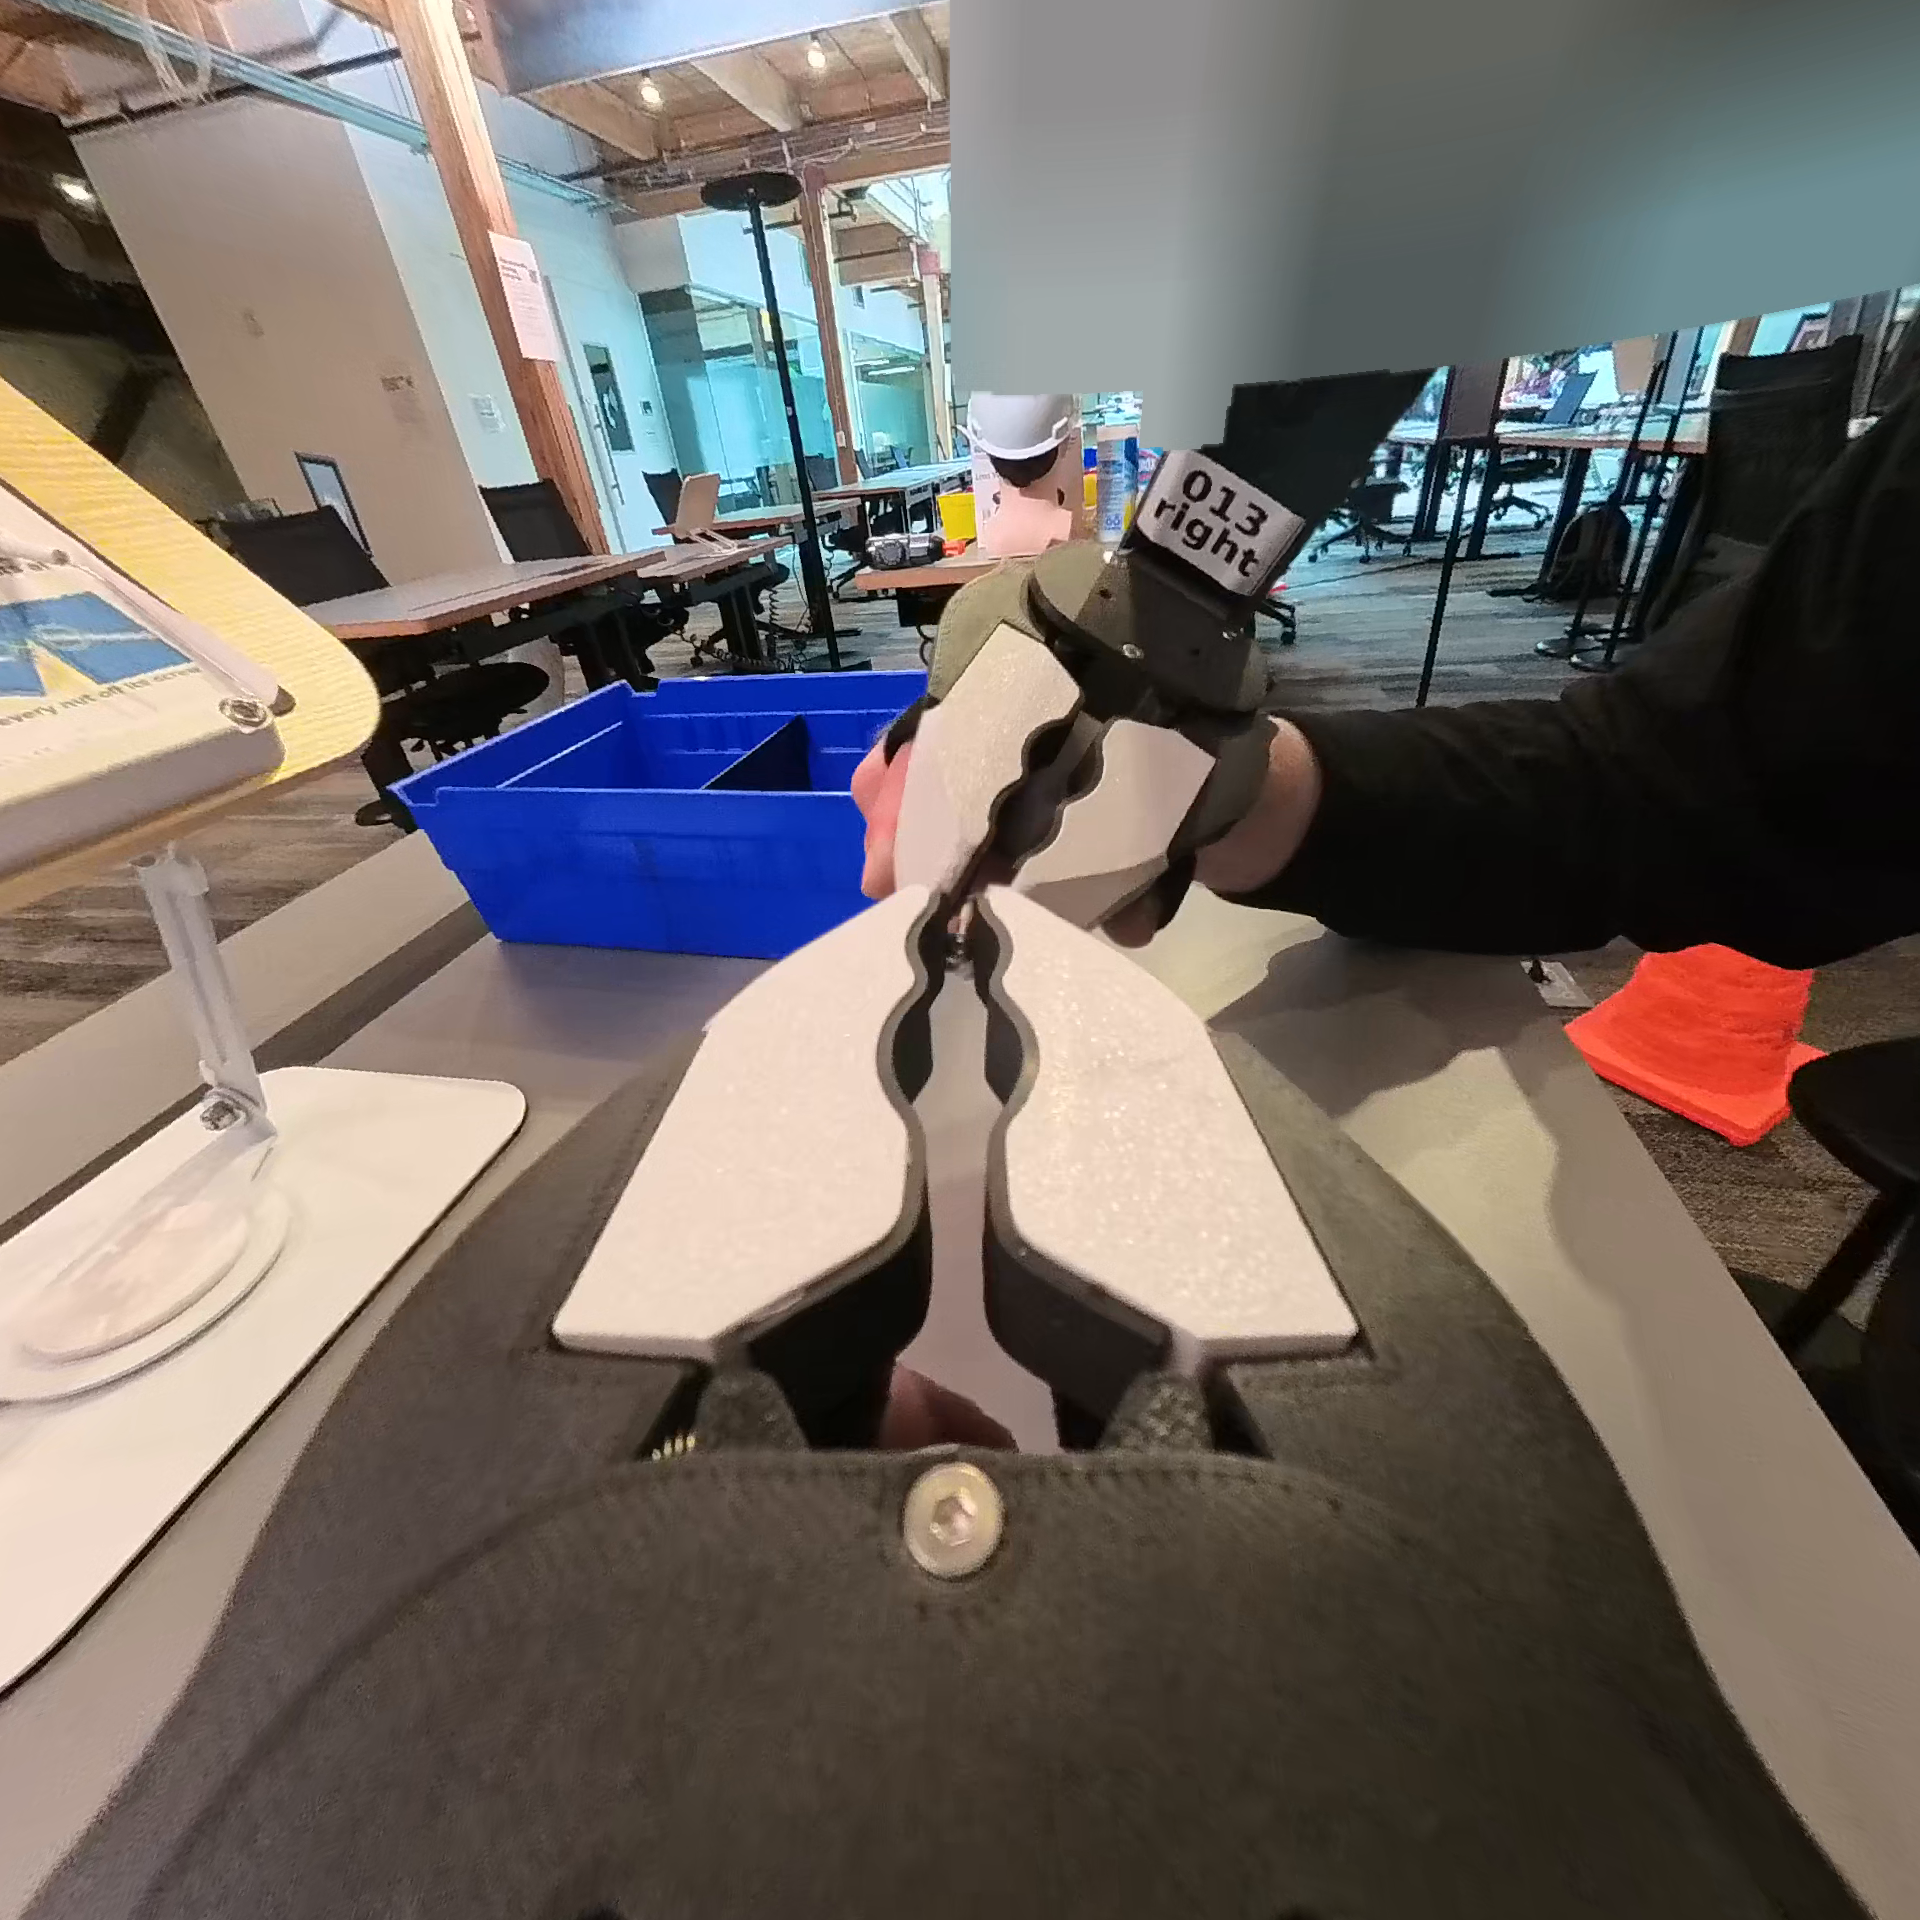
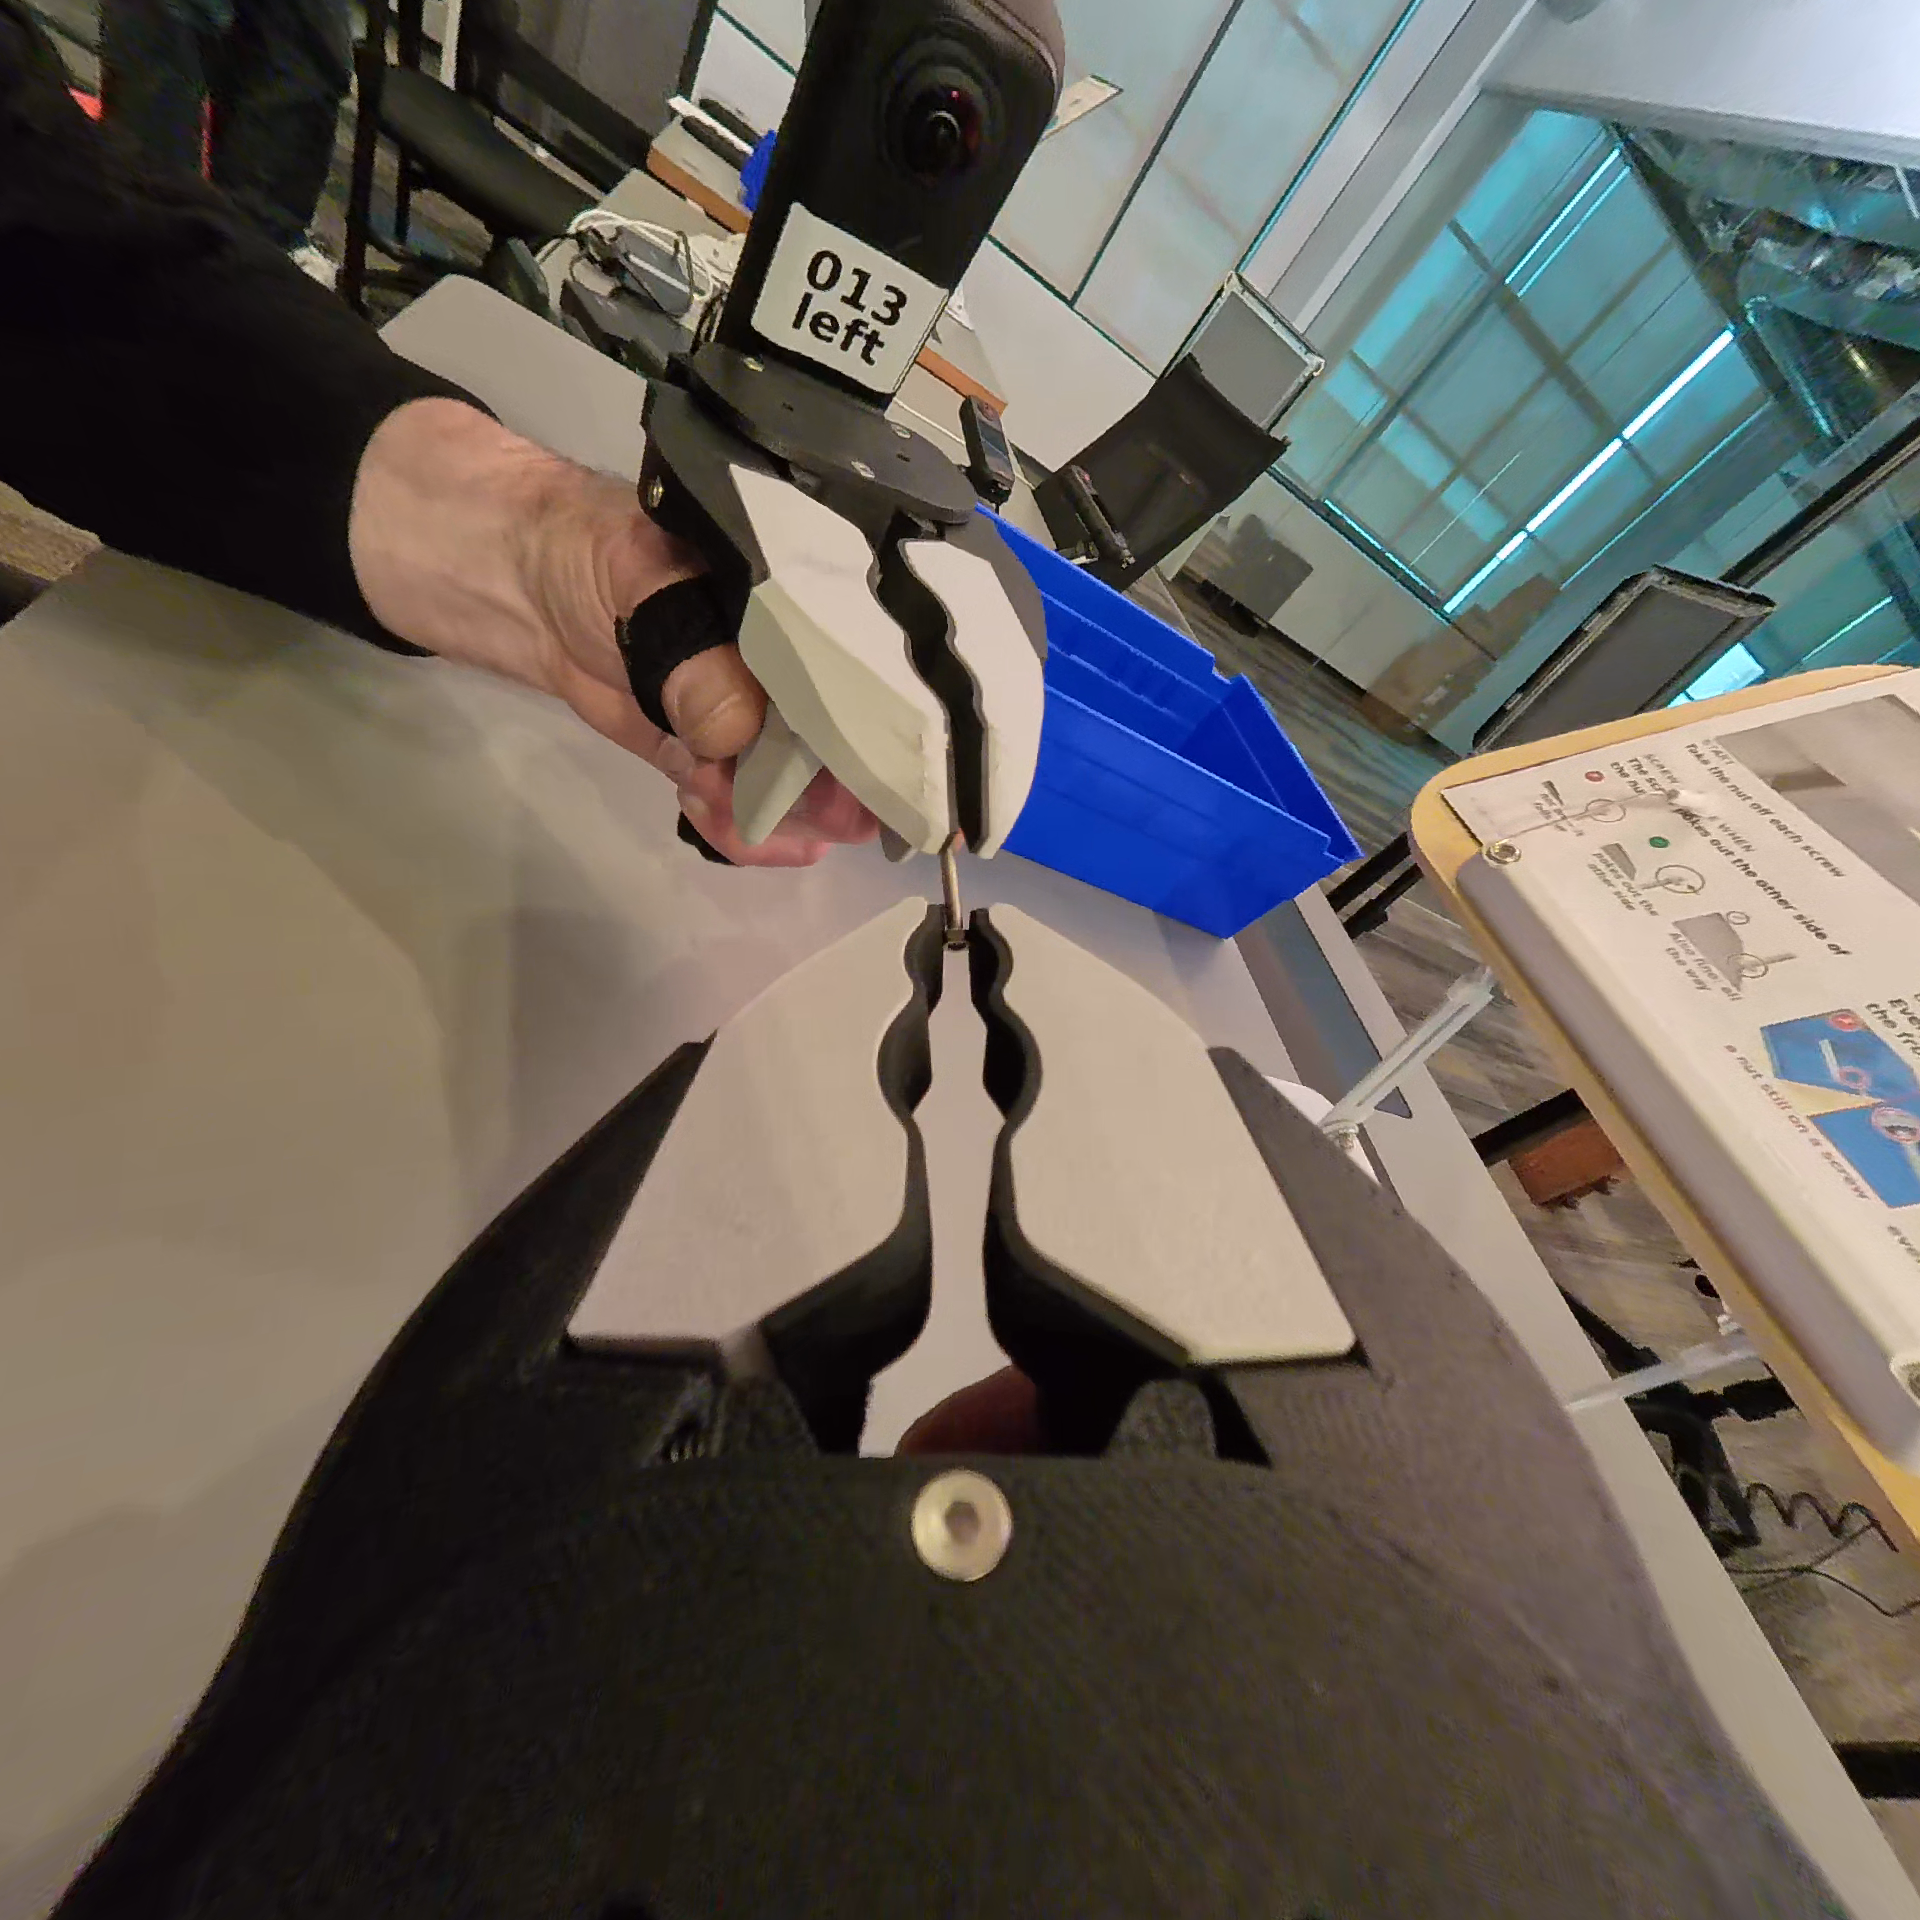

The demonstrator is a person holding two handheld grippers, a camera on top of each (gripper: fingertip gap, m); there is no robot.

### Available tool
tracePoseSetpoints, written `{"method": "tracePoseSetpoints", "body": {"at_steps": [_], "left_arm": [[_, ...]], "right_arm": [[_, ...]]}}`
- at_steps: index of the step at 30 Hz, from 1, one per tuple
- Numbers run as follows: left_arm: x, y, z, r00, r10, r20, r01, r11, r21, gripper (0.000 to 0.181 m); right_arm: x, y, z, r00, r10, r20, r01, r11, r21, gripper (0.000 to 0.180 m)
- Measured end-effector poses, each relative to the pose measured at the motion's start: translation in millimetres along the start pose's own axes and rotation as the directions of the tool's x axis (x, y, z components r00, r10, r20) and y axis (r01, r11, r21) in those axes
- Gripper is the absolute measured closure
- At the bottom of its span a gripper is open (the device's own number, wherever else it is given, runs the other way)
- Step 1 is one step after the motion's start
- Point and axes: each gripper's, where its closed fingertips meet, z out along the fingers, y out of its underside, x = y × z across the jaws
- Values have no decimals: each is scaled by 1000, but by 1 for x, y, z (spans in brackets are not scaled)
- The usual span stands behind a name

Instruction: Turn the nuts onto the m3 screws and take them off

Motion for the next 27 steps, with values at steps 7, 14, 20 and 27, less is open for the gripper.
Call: {"method": "tracePoseSetpoints", "body": {"at_steps": [7,14,20,27], "left_arm": [[5,0,1,997,72,-5,-72,997,-8,171],[4,0,0,998,69,0,-69,998,-16,177],[1,-7,-1,957,-283,-66,288,955,75,178],[-4,-1,-3,696,-682,-226,717,676,171,178]], "right_arm": [[-1,-3,-1,998,51,26,-52,998,34,175],[-2,-4,-1,999,43,23,-43,999,30,175],[8,-10,-1,965,-223,-135,218,975,-50,175],[13,-8,1,635,-723,-272,655,691,-308,175]]}}
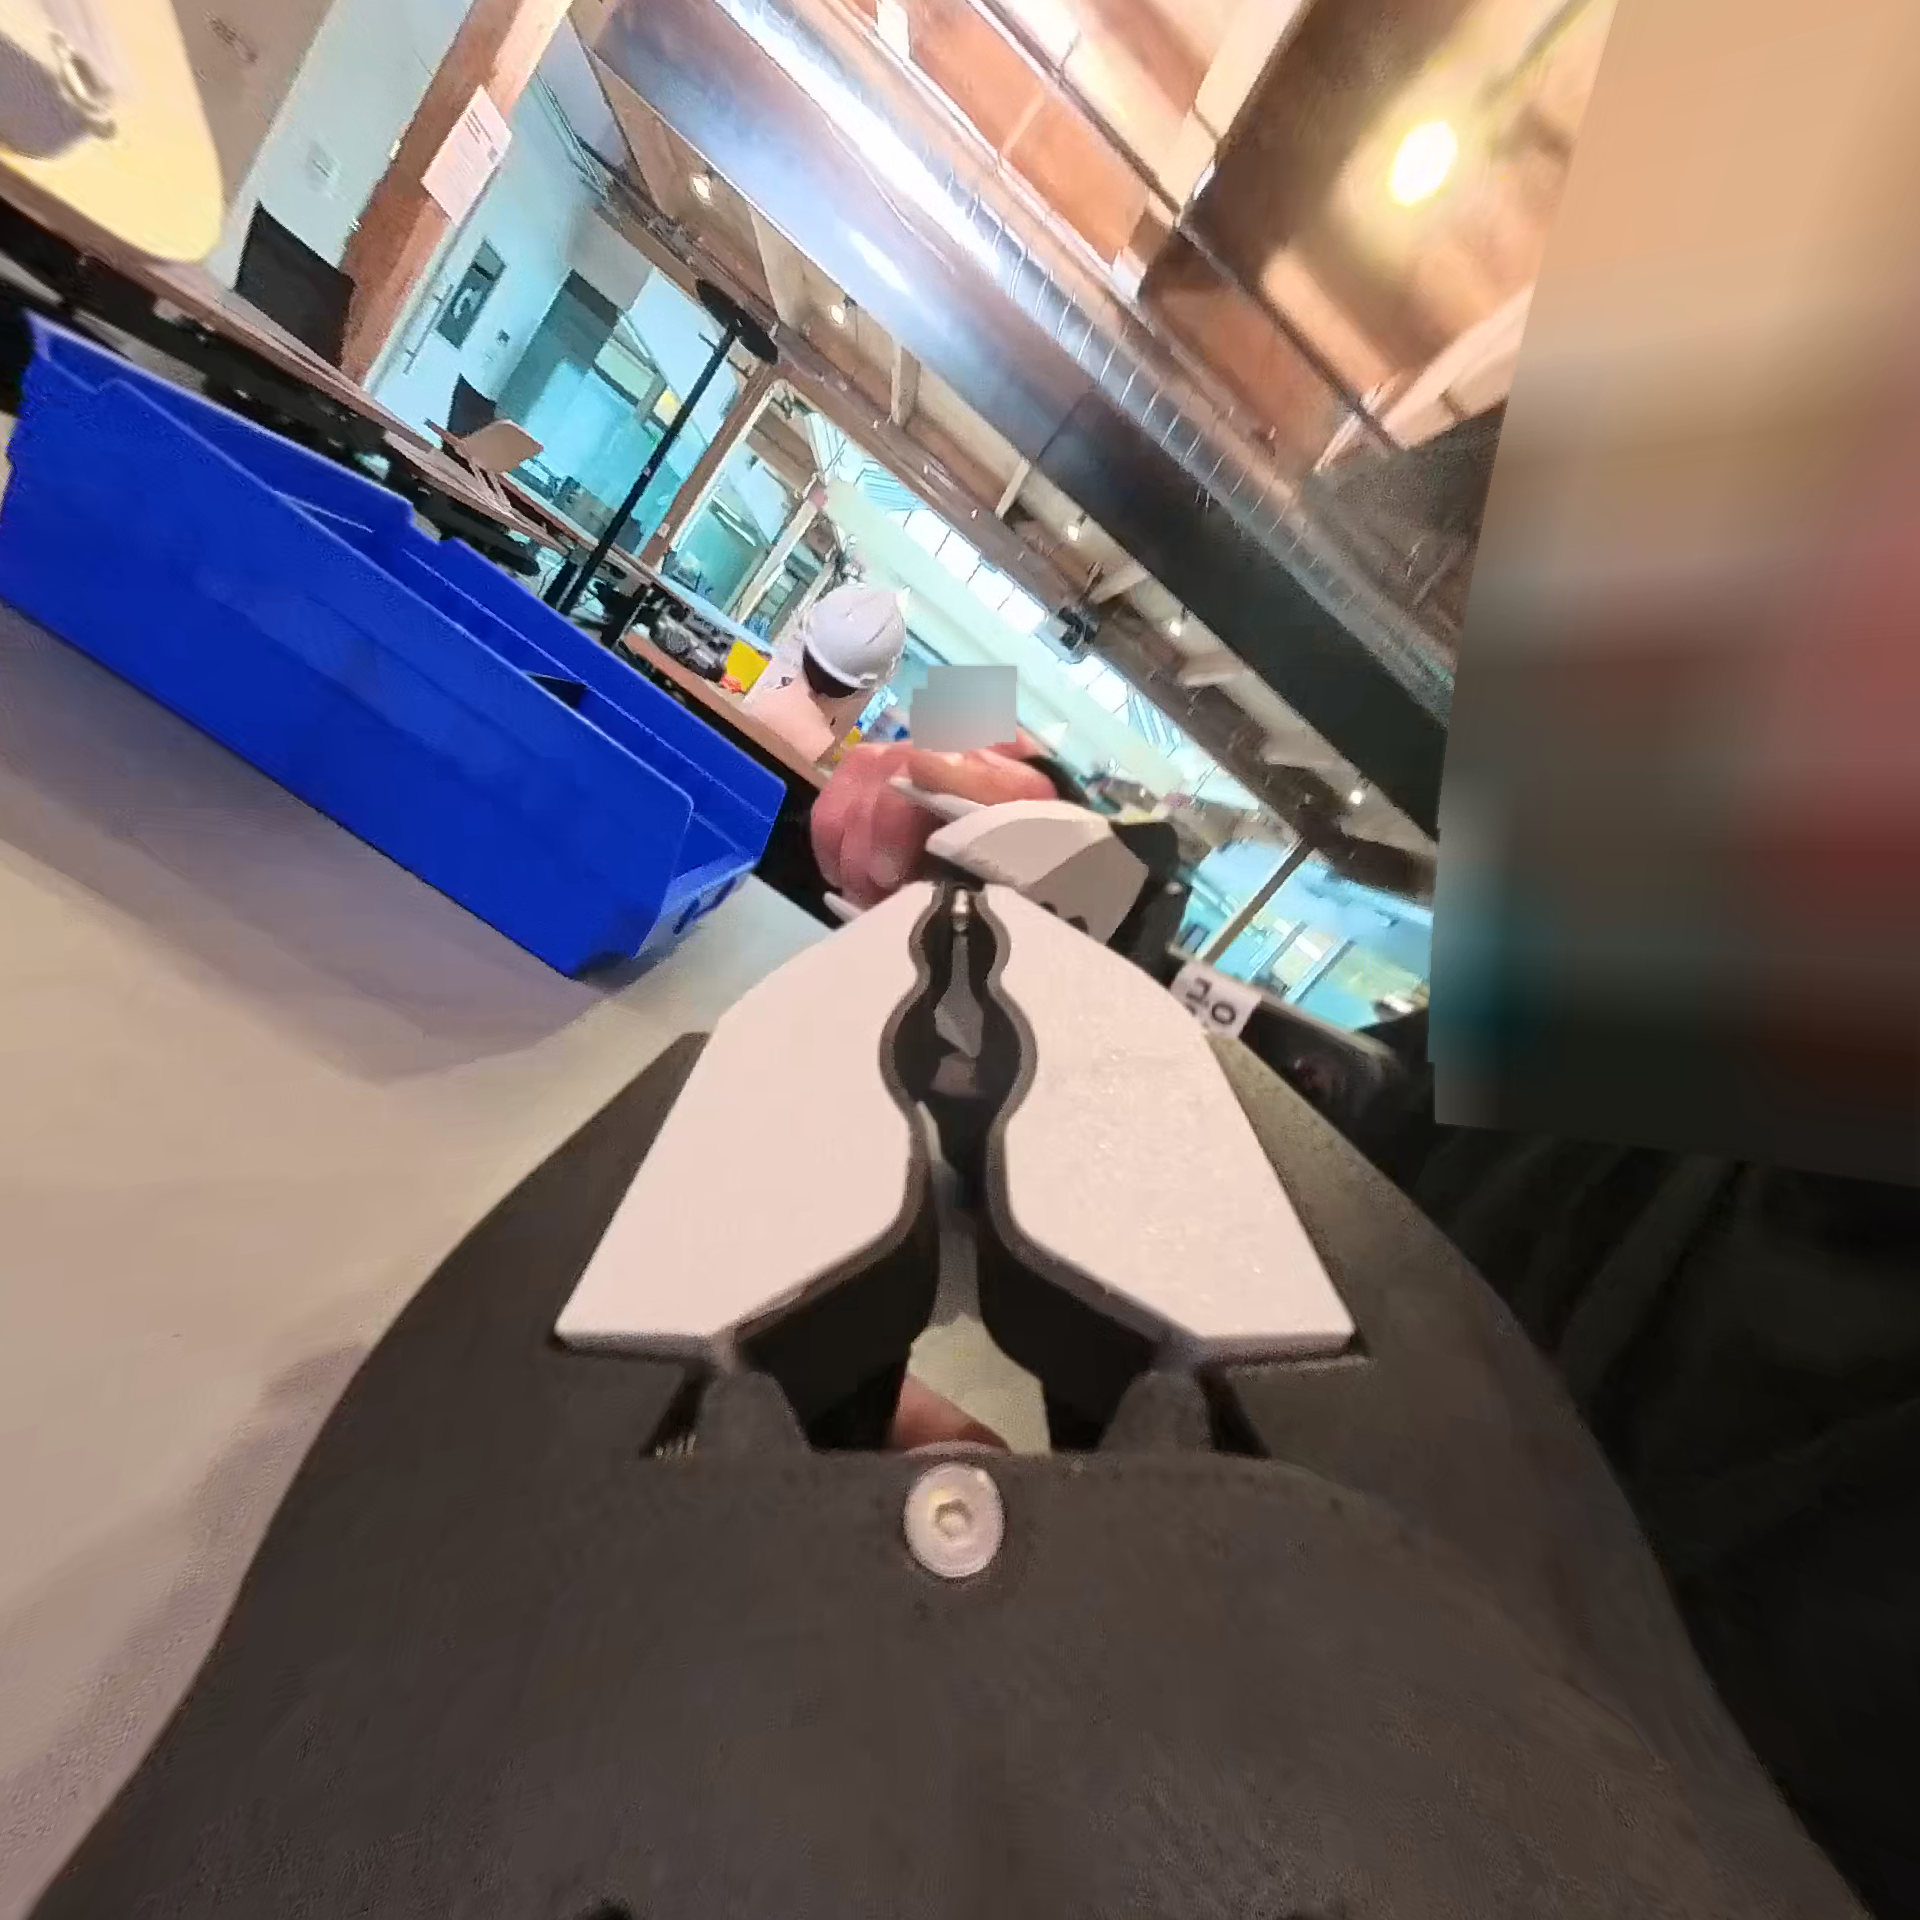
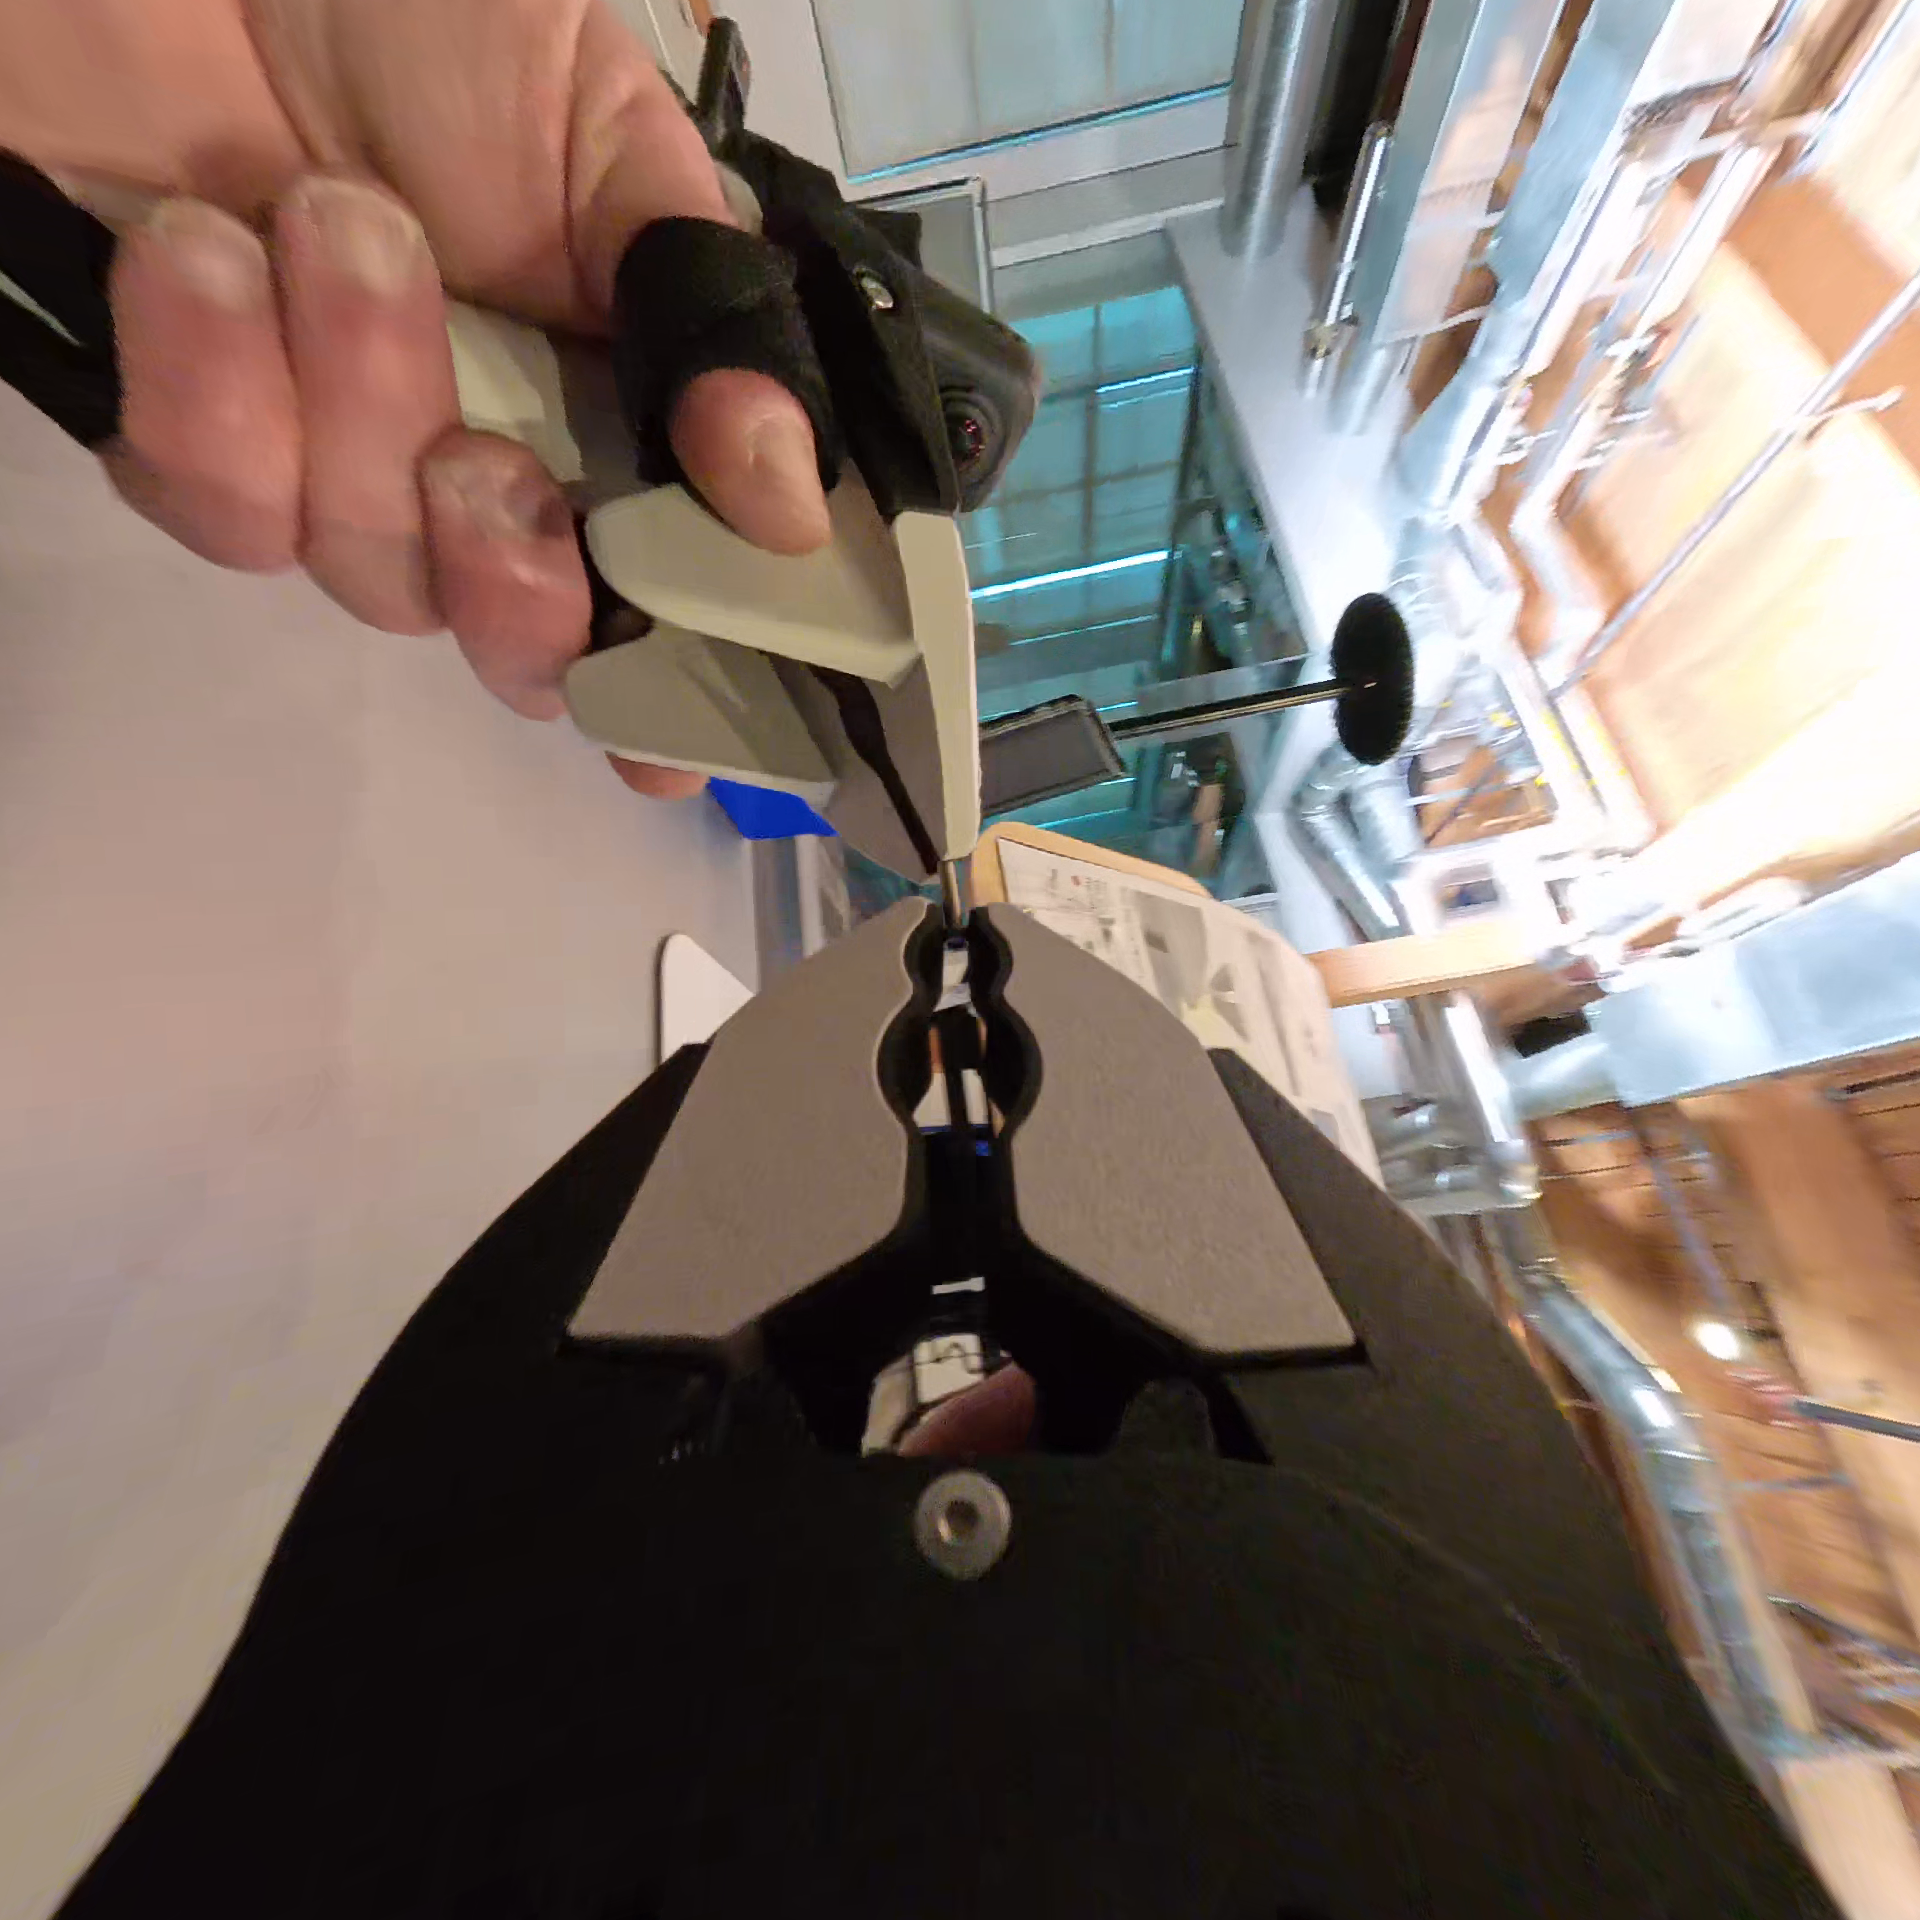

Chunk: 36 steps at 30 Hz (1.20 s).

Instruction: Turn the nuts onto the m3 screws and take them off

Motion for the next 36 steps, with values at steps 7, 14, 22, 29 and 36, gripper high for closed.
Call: {"method": "tracePoseSetpoints", "body": {"at_steps": [7,14,22,29,36], "left_arm": [[-3,3,-3,928,350,126,-343,936,-76,154],[3,4,-2,652,751,107,-711,654,-260,156],[3,14,0,562,826,31,-777,541,-320,165],[3,17,-1,557,831,7,-784,528,-325,177],[3,8,0,833,549,64,-524,822,-222,178]], "right_arm": [[-7,-2,-5,883,419,214,-441,895,65,175],[-12,-3,-11,654,641,401,-709,704,31,175],[-17,-8,-13,551,688,473,-788,615,23,175],[-18,-9,-14,515,698,497,-809,587,14,175],[-9,-3,-7,793,532,296,-573,817,66,175]]}}
